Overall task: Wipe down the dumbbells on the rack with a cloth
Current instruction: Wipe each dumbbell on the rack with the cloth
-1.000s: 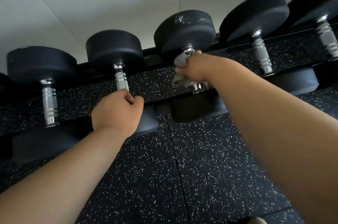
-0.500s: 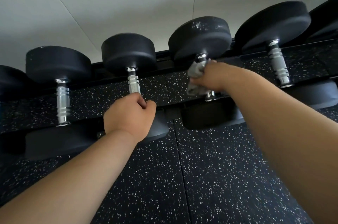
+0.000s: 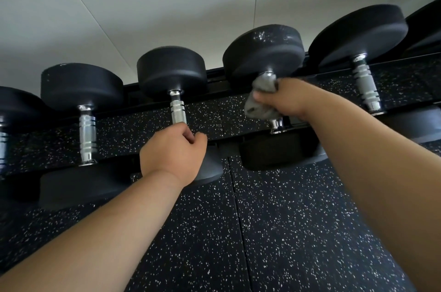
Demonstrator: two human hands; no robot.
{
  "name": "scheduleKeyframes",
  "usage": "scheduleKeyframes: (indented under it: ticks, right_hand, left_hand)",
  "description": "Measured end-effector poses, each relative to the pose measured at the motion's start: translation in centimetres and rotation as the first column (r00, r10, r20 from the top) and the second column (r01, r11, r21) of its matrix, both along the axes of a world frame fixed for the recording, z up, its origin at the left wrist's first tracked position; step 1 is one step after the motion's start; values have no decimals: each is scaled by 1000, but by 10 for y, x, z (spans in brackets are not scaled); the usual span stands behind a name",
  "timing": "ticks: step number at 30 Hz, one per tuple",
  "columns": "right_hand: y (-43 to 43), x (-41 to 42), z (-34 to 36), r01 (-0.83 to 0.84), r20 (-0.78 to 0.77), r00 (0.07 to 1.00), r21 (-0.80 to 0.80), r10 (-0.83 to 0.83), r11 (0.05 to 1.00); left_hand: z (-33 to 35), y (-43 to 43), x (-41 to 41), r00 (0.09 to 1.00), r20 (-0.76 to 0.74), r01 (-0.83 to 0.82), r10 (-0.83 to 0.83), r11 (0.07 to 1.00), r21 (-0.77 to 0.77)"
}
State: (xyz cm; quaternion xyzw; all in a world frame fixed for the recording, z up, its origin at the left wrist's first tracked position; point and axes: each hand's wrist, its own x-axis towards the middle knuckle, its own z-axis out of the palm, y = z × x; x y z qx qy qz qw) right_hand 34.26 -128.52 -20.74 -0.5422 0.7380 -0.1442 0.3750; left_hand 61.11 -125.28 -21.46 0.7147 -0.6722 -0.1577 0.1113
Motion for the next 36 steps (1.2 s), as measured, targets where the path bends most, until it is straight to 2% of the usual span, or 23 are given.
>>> scheduleKeyframes:
  ticks: [1,3,4,6,7,9,11,12,15,17,18,19,20,22,23,24,26,28,30,32,34,36]
  right_hand:
    - [4,-3,0,-106,-60,992,94,112,990]
    - [10,-6,4,-201,-211,944,241,254,949]
    - [9,-7,4,-200,-260,927,265,269,943]
    - [6,-6,6,-177,-288,929,207,233,962]
    - [6,-4,8,-137,-286,943,134,171,981]
    - [12,0,16,37,-250,966,-110,-64,993]
    - [20,9,29,221,-104,954,-386,-281,895]
    - [23,17,37,276,-23,945,-476,-325,835]
    - [21,41,60,271,54,943,-700,-329,661]
    - [10,47,67,185,-19,937,-821,-349,540]
    - [2,47,67,133,-85,922,-846,-377,517]
    - [-7,46,66,72,-178,898,-842,-401,534]
    - [-17,44,62,-8,-301,869,-802,-393,597]
    - [-33,46,52,-200,-566,786,-614,-249,763]
    - [-39,49,44,-298,-665,733,-503,-143,811]
    - [-43,52,38,-385,-740,670,-411,-56,827]
    - [-47,52,35,-503,-808,588,-336,30,796]
    - [-47,43,39,-547,-788,613,-371,57,750]
    - [-45,30,47,-469,-680,733,-482,21,740]
    - [-40,18,53,-298,-557,827,-547,-74,783]
    - [-36,0,53,-122,-501,847,-506,-176,854]
    - [-28,-13,53,105,-335,889,-513,-311,852]
  left_hand:
    - [0,0,0,1000,2,-1,1,1000,2]
    - [1,-1,-1,1000,9,4,-4,1000,3]
    - [1,-1,-1,1000,11,6,-7,1000,4]
    - [2,-1,-1,1000,11,5,-5,1000,7]
    - [2,-1,-1,1000,10,5,-5,1000,8]
    - [2,-1,0,1000,1,6,-6,1000,11]
    - [1,-1,0,1000,-7,9,-9,1000,9]
    - [1,-2,0,1000,-5,10,-10,1000,9]
    - [3,-2,-1,1000,15,-5,4,1000,18]
    - [3,-2,-1,1000,4,-27,26,999,33]
    - [4,-1,0,999,-10,-30,31,999,42]
    - [4,-1,0,999,-26,-28,30,998,48]
    - [3,-1,0,999,-41,-26,28,998,50]
    - [3,-2,1,998,-55,-28,31,998,51]
    - [3,-1,1,998,-57,-28,31,998,52]
    - [2,-1,1,998,-57,-26,29,998,54]
    - [3,-1,1,998,-56,-21,25,998,61]
    - [3,-1,1,999,-49,-21,24,998,62]
    - [3,-1,1,999,-37,-19,21,998,56]
    - [4,-1,1,999,-31,-14,16,998,53]
    - [4,-1,1,999,-35,-14,15,999,47]
    - [4,-1,1,999,-38,-11,12,999,45]
